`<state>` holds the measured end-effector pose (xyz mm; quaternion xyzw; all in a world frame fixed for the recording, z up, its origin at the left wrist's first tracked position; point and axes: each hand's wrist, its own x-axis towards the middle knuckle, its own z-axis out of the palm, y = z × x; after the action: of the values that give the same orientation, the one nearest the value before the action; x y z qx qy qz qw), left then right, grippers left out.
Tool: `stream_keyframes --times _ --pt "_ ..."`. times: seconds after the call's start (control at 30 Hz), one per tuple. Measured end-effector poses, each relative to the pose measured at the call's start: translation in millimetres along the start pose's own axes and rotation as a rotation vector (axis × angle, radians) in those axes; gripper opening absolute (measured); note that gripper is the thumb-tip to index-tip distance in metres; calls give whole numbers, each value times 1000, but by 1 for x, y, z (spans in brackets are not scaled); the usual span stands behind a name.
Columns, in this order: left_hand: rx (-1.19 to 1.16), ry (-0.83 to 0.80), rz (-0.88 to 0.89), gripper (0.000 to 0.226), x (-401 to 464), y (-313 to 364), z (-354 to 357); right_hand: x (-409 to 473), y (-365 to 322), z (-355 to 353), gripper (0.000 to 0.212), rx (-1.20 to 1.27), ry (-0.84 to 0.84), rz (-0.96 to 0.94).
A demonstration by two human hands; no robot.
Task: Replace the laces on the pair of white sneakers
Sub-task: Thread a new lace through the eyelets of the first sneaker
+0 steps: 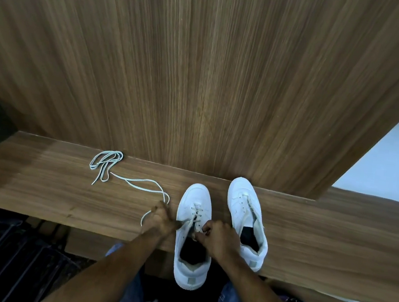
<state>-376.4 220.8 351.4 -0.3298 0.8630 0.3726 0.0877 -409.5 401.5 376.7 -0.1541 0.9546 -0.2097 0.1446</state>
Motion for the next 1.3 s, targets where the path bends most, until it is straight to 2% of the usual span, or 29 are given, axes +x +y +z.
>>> stream_keyframes --times 0.03,0.07,0.1,0.17,0.2,0.37,0.5,0.57,0.63,0.8,0.87,0.9,1.0,1.13,1.2,1.3 --pt "79 6 72 58 1 1 0 0 -1 0 40 0 0 1" --pt "150 -10 147 54 4 3 3 0 -1 0 39 -3 2 0" --pt "211 -31 237 41 4 5 3 0 -2 0 38 -5 3 0" --pt "224 -87 306 14 9 8 4 -1 -3 -1 36 -3 8 -1" --pt "179 -118 295 10 11 9 4 -1 -3 -1 36 -2 6 0" --pt "-200 -287 183 22 3 37 -20 -1 -3 -5 37 13 -37 17" --pt "-487 -278 242 20 2 63 -45 5 -4 -11 46 113 -125 57" --pt "-525 -294 283 15 1 73 -56 8 -5 -13 45 151 -158 45" --pt "-503 -316 330 15 0 82 -64 12 -7 -17 35 248 -123 23" --pt "-393 -318 537 8 -12 102 -65 17 -32 -46 23 810 -64 10" --pt "-360 -325 595 9 -16 108 -64 19 -41 -56 6 863 -97 -15" --pt "-336 -313 610 9 -14 108 -63 19 -44 -60 6 870 -105 -9" --pt "-214 -228 581 14 -6 97 -70 19 -37 -64 17 979 -61 130" --pt "56 -117 511 16 10 60 -81 20 -9 -59 9 1240 -8 432" --pt "154 -51 456 15 13 44 -82 18 -1 -53 6 1249 11 475" --pt "117 -78 480 13 11 40 -73 15 -7 -45 20 1082 11 304"
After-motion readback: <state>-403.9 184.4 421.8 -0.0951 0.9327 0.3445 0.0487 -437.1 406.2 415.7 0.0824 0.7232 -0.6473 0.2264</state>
